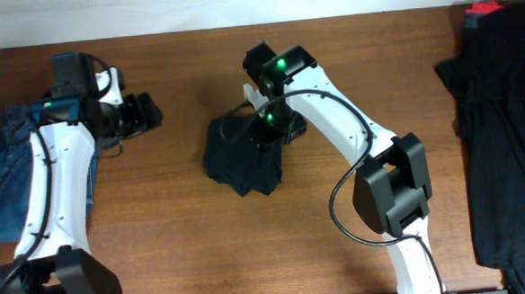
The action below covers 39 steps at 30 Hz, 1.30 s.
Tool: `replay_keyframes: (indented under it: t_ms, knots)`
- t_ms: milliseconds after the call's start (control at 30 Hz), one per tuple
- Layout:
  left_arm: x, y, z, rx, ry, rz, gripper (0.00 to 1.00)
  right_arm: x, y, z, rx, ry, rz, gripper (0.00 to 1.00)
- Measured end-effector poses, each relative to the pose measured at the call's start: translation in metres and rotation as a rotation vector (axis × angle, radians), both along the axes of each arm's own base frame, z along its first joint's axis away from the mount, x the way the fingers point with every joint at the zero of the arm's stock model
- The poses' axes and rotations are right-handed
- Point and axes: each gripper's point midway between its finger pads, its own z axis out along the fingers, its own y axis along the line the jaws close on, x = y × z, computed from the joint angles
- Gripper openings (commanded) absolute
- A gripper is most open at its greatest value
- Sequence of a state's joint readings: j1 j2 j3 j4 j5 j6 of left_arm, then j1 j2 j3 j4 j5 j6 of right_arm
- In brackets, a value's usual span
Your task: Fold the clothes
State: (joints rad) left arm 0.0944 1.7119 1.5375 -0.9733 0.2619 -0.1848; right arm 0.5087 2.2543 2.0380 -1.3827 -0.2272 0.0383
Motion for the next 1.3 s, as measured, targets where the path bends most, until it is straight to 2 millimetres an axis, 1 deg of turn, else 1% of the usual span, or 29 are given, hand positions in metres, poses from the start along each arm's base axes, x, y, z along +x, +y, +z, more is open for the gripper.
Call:
replay_keyframes:
  t_ms: [100,200,300,400,433,633,700,800,867,933,1033,1133,1200,1233,1300]
  knots:
    - [0.000,-0.009,-0.003,-0.012,0.009,-0.027,0.84,-0.011,-0.005,-0.020,-0.019,0.044,0.008,0.64]
    - [0.001,-0.021,-0.015,-0.042,0.037,-0.061,0.84,-0.017,-0.007,-0.035,-0.022,0.064,0.010,0.64]
    - [0.003,-0.042,-0.040,-0.067,0.097,-0.129,0.84,-0.019,-0.007,-0.043,-0.016,0.068,0.010,0.64]
    - [0.004,-0.059,-0.062,-0.072,0.138,-0.186,0.84,-0.018,-0.003,-0.044,0.006,0.069,0.008,0.64]
    - [0.003,-0.068,-0.073,-0.072,0.159,-0.214,0.84,-0.018,0.000,-0.044,0.022,0.071,0.007,0.64]
    - [0.001,-0.099,-0.105,-0.068,0.206,-0.317,0.83,-0.025,0.013,-0.039,0.102,0.113,0.001,0.63]
    - [0.003,-0.103,-0.111,-0.064,0.204,-0.339,0.83,-0.026,0.017,-0.038,0.123,0.121,0.000,0.63]
    - [0.008,-0.105,-0.119,-0.058,0.192,-0.357,0.83,-0.027,0.019,-0.036,0.138,0.128,-0.004,0.55]
    - [0.012,-0.106,-0.125,-0.057,0.186,-0.362,0.82,-0.027,0.020,-0.036,0.141,0.132,-0.008,0.53]
    - [0.017,-0.107,-0.130,-0.054,0.170,-0.369,0.82,-0.027,0.021,-0.036,0.144,0.134,-0.012,0.53]
    - [0.019,-0.107,-0.136,-0.053,0.173,-0.369,0.82,-0.027,0.021,-0.036,0.146,0.136,-0.013,0.53]
    - [0.020,-0.107,-0.146,-0.054,0.185,-0.371,0.82,-0.028,0.021,-0.036,0.145,0.138,-0.016,0.52]
    - [0.021,-0.107,-0.151,-0.054,0.190,-0.371,0.82,-0.028,0.021,-0.037,0.146,0.138,-0.016,0.46]
    - [0.021,-0.107,-0.152,-0.054,0.190,-0.371,0.82,-0.027,0.022,-0.038,0.150,0.132,-0.015,0.31]
    - [0.024,-0.108,-0.152,-0.053,0.178,-0.372,0.82,-0.027,0.022,-0.044,0.153,0.131,-0.015,0.09]
